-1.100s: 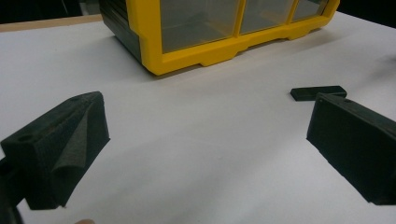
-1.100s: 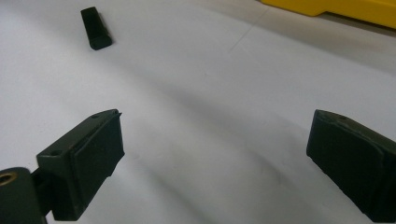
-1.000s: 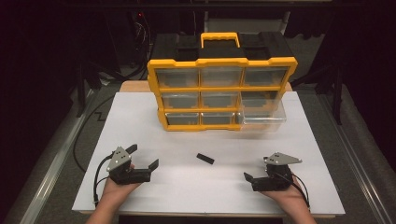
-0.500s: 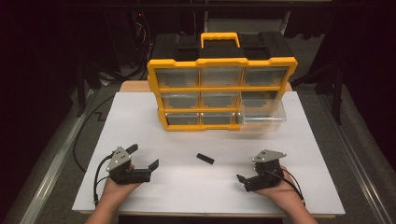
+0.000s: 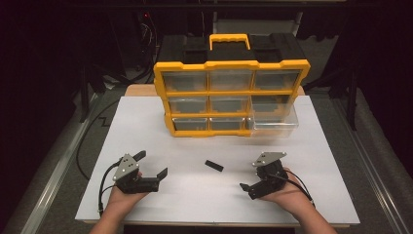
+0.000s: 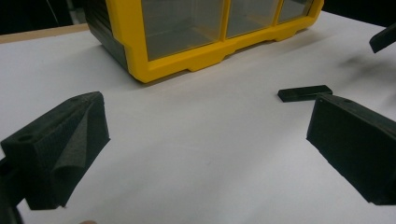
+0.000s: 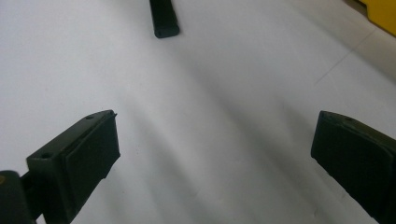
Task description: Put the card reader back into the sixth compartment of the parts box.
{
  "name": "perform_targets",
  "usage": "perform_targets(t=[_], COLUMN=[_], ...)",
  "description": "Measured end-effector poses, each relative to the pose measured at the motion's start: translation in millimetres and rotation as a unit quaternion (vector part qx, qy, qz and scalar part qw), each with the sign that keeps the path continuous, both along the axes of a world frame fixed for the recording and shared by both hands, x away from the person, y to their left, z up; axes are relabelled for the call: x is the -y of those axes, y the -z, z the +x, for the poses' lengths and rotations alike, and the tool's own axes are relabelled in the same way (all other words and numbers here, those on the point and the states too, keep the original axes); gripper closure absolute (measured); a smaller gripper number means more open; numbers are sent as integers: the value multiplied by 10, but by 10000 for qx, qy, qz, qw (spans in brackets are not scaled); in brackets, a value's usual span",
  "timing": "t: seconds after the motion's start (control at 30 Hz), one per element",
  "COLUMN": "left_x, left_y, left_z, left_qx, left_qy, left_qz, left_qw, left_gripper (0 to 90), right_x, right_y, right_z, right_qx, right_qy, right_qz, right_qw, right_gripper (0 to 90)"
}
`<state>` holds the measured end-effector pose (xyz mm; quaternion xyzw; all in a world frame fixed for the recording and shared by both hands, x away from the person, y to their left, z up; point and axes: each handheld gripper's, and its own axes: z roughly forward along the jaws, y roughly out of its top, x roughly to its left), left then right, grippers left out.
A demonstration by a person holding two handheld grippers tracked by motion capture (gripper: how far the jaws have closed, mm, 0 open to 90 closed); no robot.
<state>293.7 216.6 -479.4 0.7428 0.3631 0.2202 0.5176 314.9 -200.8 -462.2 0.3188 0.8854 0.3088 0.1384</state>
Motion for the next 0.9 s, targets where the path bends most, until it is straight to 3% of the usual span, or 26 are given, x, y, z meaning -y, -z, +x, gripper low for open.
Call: perform_targets(t=[0.47,0.7,0.9], left_x=[30,31,20], left_y=[2,2,0], left_z=[-19,-20,-20], left_qx=[29,12,16], left_qy=[109,98,95], left_qz=[-6,-1,-24], left_qw=[9999,10000,10000], left_gripper=[2,2,2], right_x=[-243,-407,-608], right_y=[-152,-257,-301], right_z=[159,225,312], right_qx=[-70,27,-73], right_qy=[-300,-525,-710], right_qz=[-234,-291,-407], right_qw=[9993,9982,9966], right_gripper=[93,178,291])
